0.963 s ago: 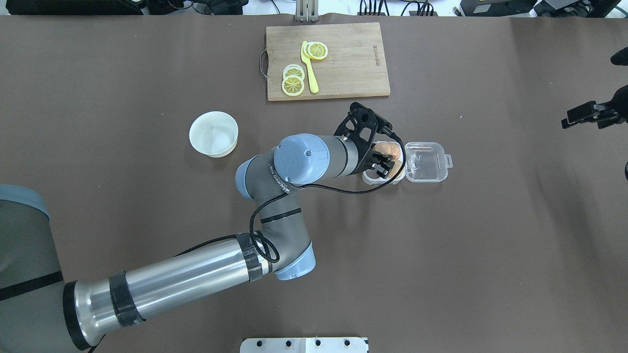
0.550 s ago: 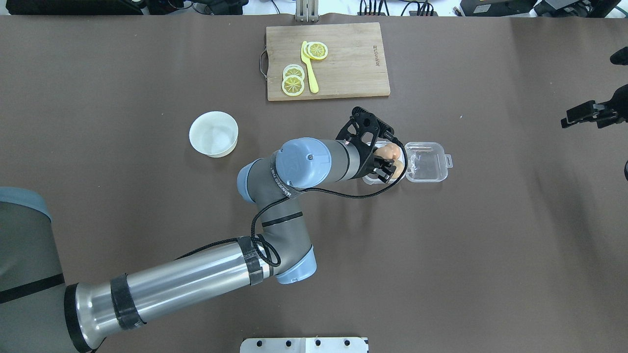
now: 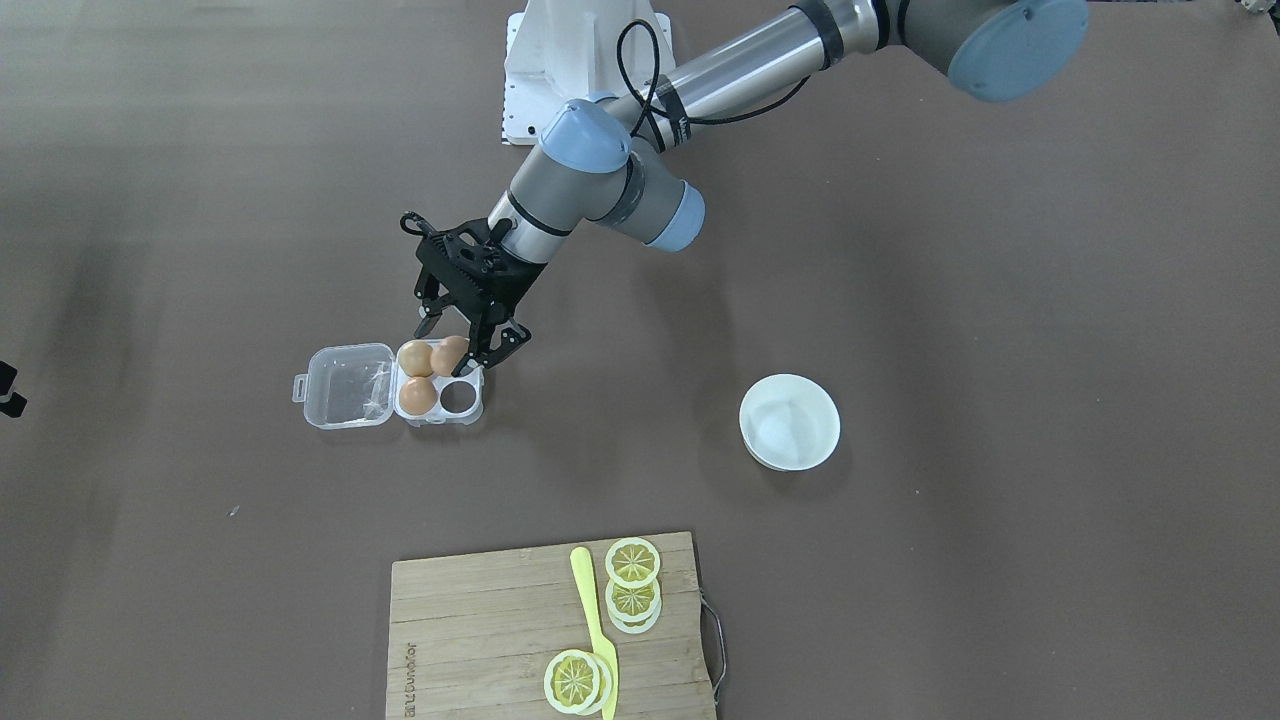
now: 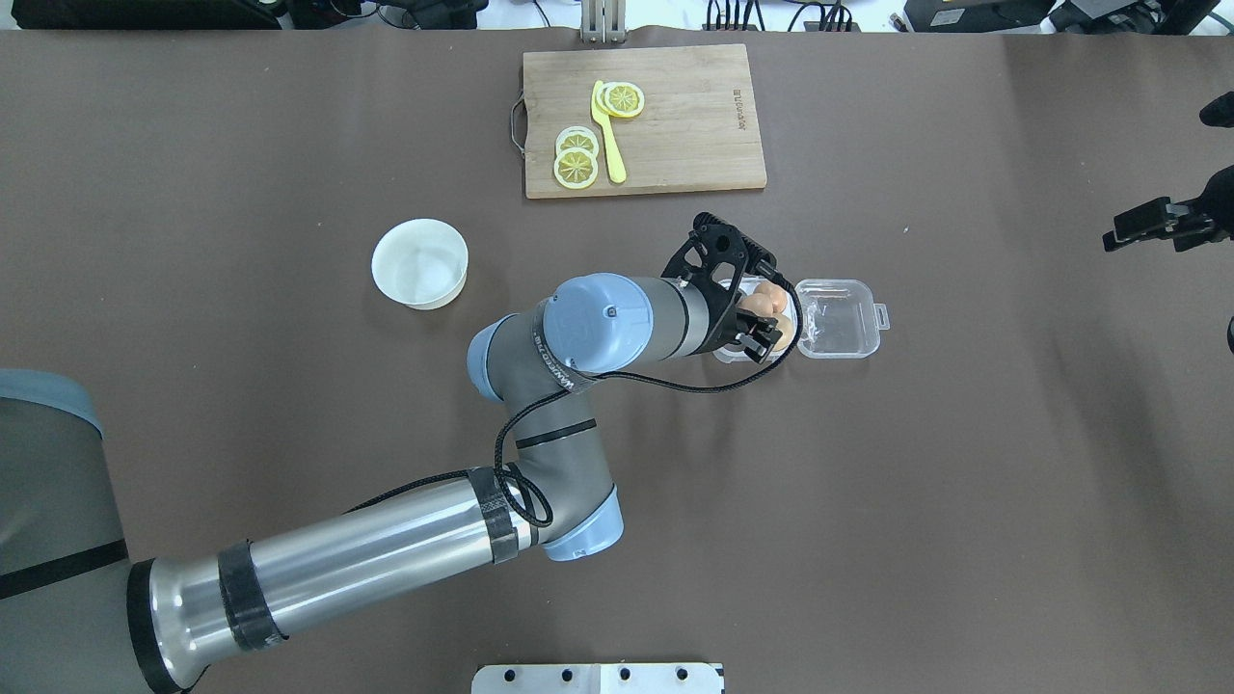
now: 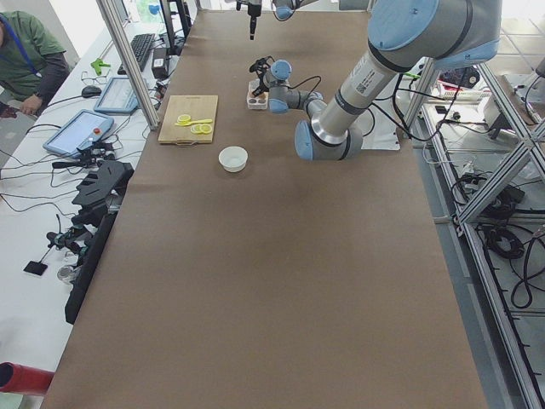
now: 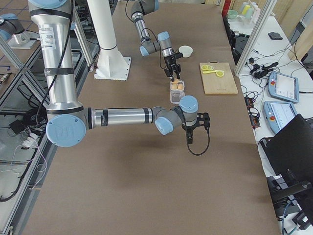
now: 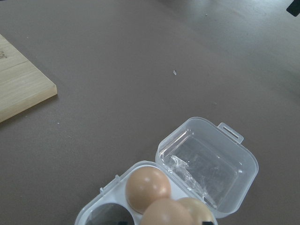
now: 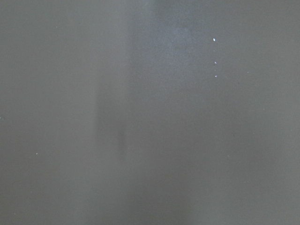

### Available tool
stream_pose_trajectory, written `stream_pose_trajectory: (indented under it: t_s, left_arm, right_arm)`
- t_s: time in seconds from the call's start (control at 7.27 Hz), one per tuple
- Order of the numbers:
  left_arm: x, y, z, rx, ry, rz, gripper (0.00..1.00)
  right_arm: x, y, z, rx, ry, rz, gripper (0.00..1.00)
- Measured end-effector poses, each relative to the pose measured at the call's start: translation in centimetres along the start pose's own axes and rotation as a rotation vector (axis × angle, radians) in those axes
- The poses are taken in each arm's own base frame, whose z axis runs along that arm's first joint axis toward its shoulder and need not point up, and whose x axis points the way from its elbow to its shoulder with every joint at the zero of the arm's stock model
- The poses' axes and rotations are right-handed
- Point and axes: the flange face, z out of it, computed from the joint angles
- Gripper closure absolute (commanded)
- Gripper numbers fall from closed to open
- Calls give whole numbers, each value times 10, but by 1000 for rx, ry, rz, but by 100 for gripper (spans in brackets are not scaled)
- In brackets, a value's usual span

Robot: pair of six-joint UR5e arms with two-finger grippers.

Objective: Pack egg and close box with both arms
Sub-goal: 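Lower the egg into the empty slot and open the left gripper, then raise the left gripper and move it to the box's near edge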

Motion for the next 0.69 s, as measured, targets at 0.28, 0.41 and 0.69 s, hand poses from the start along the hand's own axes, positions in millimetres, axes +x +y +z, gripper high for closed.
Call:
stream_pose_trajectory:
  t_s: [0.28,0.41,0.69]
  left_arm:
    - [0,0,0,1,0,0,2]
    - [0,0,0,1,0,0,2]
    - [-2,-2,-1,1,-1,-2,40]
  right_arm:
    - [0,0,0,1,0,0,1]
    - [-1,0,-1,1,-1,0,1]
    - [-1,0,-1,2,-1,0,1]
